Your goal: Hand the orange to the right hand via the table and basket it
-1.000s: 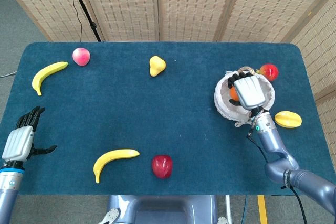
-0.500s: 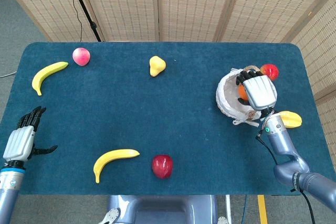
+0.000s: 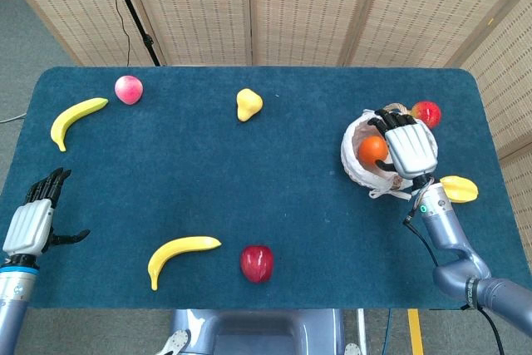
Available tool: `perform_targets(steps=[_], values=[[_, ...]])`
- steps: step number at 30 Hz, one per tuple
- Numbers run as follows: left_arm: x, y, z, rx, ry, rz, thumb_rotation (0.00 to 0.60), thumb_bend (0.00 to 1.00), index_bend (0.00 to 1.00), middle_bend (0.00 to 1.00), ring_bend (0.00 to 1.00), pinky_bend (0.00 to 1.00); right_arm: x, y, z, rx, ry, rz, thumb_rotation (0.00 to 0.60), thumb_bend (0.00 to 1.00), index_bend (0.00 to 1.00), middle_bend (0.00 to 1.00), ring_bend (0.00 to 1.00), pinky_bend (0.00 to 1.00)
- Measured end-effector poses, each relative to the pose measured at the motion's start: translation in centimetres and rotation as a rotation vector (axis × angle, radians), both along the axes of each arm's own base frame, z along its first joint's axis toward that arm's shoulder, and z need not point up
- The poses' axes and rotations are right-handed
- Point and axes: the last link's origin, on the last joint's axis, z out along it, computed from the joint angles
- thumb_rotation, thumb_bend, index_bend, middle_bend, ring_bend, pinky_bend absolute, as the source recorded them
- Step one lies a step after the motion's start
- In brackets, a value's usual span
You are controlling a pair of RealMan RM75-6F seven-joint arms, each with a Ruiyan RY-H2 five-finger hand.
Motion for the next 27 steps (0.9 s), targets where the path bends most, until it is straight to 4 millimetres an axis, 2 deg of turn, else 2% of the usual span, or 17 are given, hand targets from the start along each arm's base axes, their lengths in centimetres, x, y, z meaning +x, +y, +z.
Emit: perform_targets(steps=[4,10,17,23,27], values=[[0.1,0.0,-0.2,-0.005,0.003,-0.003,0.6,0.07,0.0,0.0,0.0,0.0,-0.1,1.6,0.1,0.034,-0.067,-0.035,0.6,0.0,0.25,0.21,0.24,0.29],[0.1,0.1,-0.4,-0.01,0.006,-0.001,0.6,0.07,0.0,0.0,0.0,0.0,-0.1,5.0,1.0,0.105,-0.228,-0.104,0.6,0.0,0.24,0.2,0.22,0.28],[0.1,0.1,-0.5,-0.012,0.005,0.001,0.6,0.07,0.0,0.0,0.0,0.0,-0.9,8.2,3.0,0.153,-0.466,-0.153,0.6,0.0,0.24,0.2,0.22,0.27],[0.0,0.2,-0.5,-0.013,0.002,0.002,0.6,0.07,0.0,0.0,0.0,0.0,-1.6,10.8,4.0,0.165,-0.569,-0.16,0.6,0.0,0.24,0.2,0.21,0.26],[0.0,0.2,-0.5,-0.017,0.005,0.001,0.6,0.07,0.0,0.0,0.0,0.0,-2.9,12.9,4.5,0.145,-0.577,-0.18,0.6,0.0,0.24,0.19,0.2,0.24]])
